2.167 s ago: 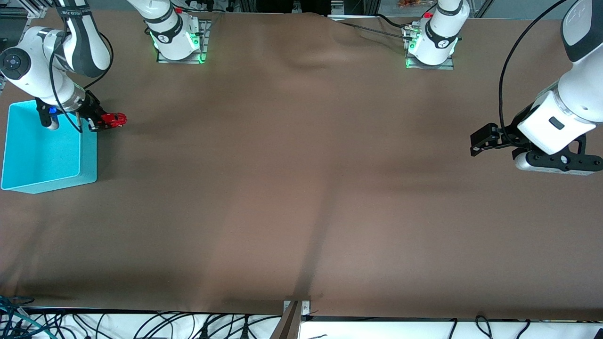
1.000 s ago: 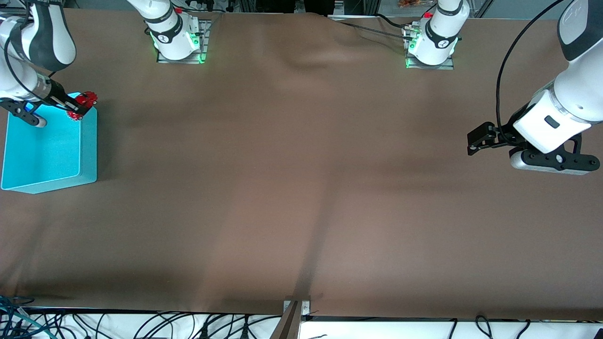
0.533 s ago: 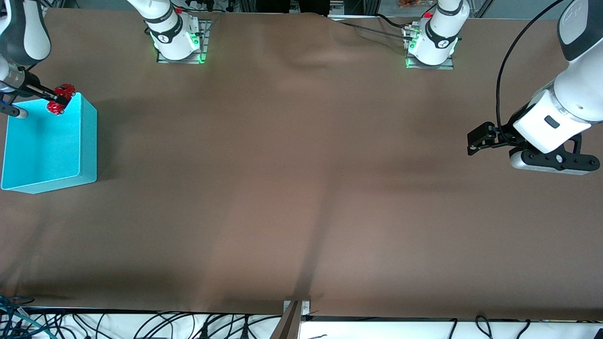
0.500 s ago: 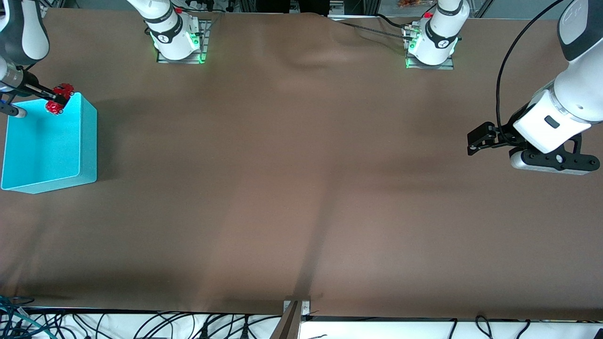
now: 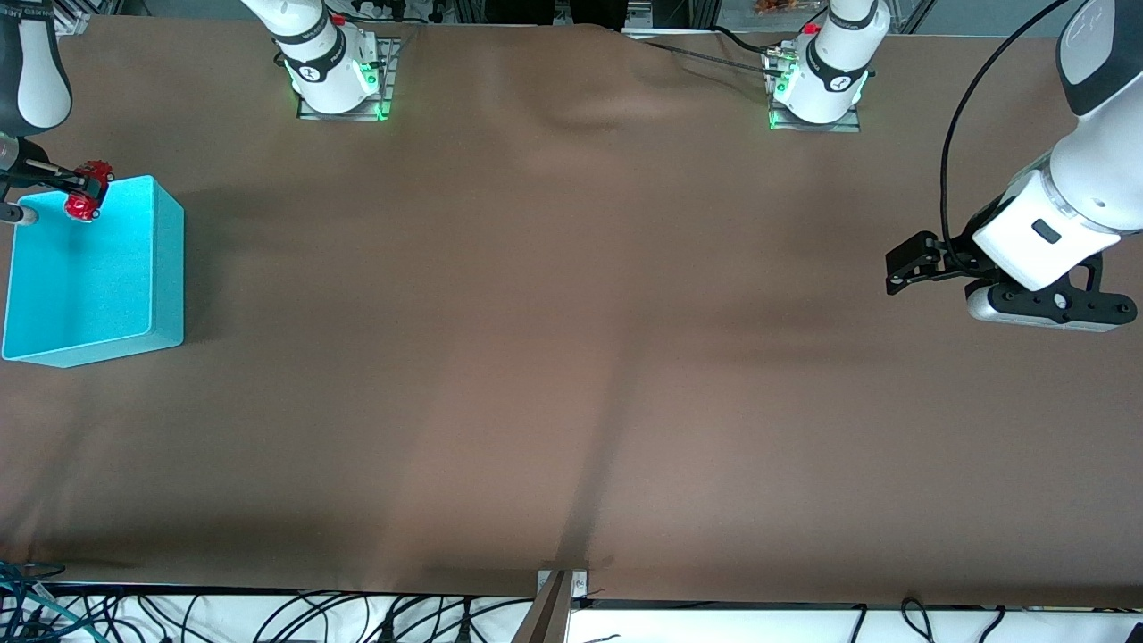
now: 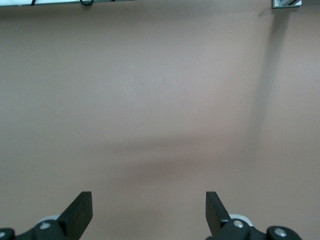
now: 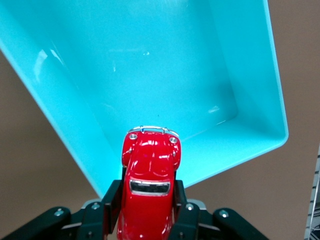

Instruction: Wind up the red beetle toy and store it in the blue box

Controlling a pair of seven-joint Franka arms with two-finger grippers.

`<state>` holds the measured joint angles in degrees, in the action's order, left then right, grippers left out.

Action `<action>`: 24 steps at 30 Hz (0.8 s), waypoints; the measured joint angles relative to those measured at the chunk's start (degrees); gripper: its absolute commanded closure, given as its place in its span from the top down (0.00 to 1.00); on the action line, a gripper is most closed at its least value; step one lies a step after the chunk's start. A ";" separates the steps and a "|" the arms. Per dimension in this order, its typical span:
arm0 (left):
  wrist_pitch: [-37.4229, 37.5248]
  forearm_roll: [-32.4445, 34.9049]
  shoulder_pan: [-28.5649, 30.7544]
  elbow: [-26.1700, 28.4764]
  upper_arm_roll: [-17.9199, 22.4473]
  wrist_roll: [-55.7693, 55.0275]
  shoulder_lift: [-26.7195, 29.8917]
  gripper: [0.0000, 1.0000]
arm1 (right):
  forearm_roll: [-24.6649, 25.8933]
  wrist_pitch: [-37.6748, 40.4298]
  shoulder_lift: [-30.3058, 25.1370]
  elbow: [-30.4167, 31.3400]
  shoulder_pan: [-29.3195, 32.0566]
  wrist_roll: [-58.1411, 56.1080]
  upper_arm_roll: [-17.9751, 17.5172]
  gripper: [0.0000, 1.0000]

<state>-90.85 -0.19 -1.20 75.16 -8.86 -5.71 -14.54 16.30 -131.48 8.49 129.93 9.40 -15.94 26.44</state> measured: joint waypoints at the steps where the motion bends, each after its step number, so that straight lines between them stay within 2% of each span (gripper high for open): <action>1: 0.00 0.00 0.00 0.00 0.00 0.00 0.00 1.00 | 0.00 -0.22 0.56 -0.33 0.00 -0.02 -0.04 0.00; 12: 0.00 0.00 0.00 0.00 -0.07 0.00 0.00 1.00 | -0.03 -4.83 5.94 -1.88 0.34 -0.07 -0.35 0.00; 24: 0.00 0.00 0.00 0.00 -0.08 0.00 0.00 1.00 | -3.24 -5.43 10.92 -5.25 3.60 -0.07 -4.89 0.00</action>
<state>-90.85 -0.19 -1.20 75.17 -8.94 -5.71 -14.54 13.06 -136.91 19.41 124.68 13.00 -16.00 21.55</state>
